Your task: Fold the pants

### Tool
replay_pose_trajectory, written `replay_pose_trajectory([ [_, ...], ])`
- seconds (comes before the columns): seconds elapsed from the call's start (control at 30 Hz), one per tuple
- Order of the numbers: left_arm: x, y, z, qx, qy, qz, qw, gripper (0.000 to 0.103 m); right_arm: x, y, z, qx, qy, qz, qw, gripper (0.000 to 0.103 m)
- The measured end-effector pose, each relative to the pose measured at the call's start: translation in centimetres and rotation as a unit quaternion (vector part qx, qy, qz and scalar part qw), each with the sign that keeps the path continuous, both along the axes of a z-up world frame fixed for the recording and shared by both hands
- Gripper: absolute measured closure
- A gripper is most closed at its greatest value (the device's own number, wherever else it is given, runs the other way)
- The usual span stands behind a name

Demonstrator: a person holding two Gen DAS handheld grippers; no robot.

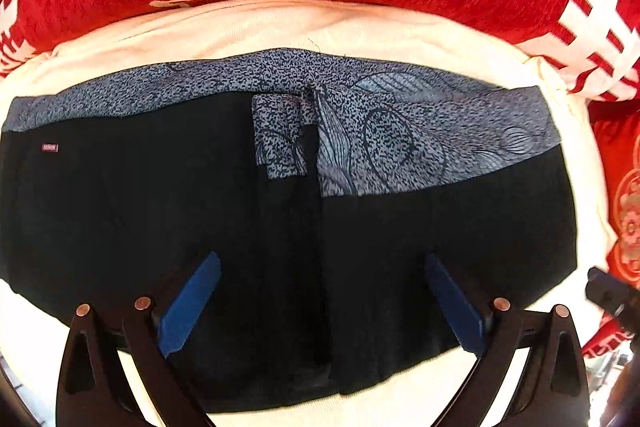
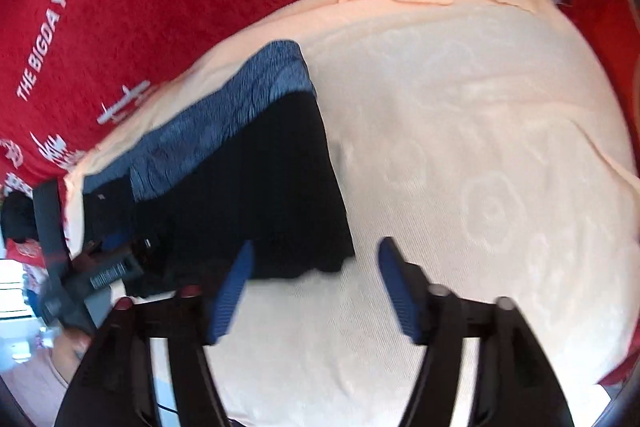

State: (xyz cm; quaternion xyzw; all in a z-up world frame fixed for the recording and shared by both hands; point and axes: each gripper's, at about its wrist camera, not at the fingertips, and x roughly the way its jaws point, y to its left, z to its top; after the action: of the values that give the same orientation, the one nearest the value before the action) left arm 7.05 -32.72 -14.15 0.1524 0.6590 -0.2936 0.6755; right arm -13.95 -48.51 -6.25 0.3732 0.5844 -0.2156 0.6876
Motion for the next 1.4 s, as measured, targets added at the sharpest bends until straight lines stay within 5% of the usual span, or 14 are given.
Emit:
replay_pose_trajectory([
  [0.1,-0.1,1.5,1.1,-0.004,-0.005,0.001,1.0000,0.001,-0.9,1.1,0.6,-0.018,0.029,0.009,0.999,0.022],
  [0.4,-0.2,8.9,3.9,-0.031,-0.005,0.005,0.9995,0.001,-0.3,5.3,2.6,-0.049,0.054,0.052,0.996,0.022],
  [0.57,-0.5,11.5,5.3,-0.012,-0.020,-0.020,0.9995,0.001,1.8,8.2,3.4,-0.052,0.052,0.075,0.994,0.022],
  [0.83,0.4,15.3,5.6,0.022,-0.037,0.011,0.9990,0.001,6.1,13.9,4.5,-0.066,0.051,0.159,0.984,0.022],
  [1.4,4.6,24.1,5.5,0.034,-0.037,0.119,0.9917,0.001,12.7,21.1,3.8,-0.056,0.054,0.235,0.969,0.022],
])
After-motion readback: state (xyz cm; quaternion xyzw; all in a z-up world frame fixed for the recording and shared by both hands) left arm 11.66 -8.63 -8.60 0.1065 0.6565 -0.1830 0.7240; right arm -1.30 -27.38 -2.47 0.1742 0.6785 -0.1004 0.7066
